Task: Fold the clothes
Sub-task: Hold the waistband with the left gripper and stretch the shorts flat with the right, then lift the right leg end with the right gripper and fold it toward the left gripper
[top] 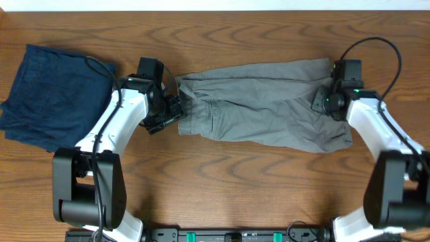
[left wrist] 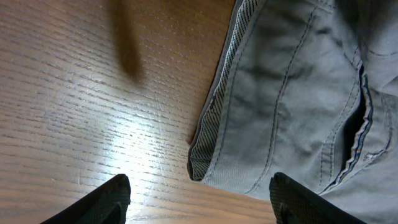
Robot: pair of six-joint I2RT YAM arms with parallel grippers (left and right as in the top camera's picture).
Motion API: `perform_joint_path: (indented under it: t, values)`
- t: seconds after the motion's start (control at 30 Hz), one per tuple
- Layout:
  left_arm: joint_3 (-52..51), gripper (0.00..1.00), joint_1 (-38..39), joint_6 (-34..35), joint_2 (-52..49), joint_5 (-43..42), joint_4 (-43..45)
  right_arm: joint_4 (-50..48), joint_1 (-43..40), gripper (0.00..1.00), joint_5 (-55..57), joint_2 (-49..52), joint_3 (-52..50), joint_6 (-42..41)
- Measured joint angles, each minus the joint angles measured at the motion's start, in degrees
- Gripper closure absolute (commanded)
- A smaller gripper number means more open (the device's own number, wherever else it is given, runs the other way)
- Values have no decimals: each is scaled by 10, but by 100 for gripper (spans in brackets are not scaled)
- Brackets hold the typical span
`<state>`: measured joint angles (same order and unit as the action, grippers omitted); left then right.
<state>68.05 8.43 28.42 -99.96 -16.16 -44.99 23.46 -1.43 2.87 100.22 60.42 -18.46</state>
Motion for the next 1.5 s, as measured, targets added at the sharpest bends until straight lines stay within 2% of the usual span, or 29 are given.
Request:
perform_joint_path:
  t: [0.07,0.2,0.27,0.37,0.53,0.67,0.77,0.97,1.1,1.27,1.33,1.5]
  values:
    - [0,27,0,0,0,0,0,-92,0,53,-1,28,-2,0]
    - [0,27,0,0,0,0,-1,-300,0,55,-4,79,-2,-3]
    - [0,27,0,0,0,0,-1,-348,-2,55,-4,89,-2,-15]
    - [0,26,0,0,0,0,-5,-367,-5,56,-9,90,-2,-37]
    - [0,15,0,-2,0,0,-6,-284,-4,58,-39,87,0,-28]
    - [0,8,0,-3,0,0,20,-172,-5,50,-50,51,-3,11]
    - [0,1,0,-18,0,0,62,-108,-5,45,-55,-14,-5,42]
    - [0,2,0,-49,-6,0,125,-6,-5,41,-54,-136,-1,71]
    - [0,2,0,-59,-35,-7,139,38,-5,41,-53,-143,-1,77]
    - [0,1,0,-72,-92,-63,158,61,-5,43,-52,-142,-1,82]
    - [4,5,0,-76,-100,-82,161,61,-5,44,-52,-142,-1,83]
    - [9,32,2,-86,-118,-134,167,61,-4,45,-79,-142,-1,96]
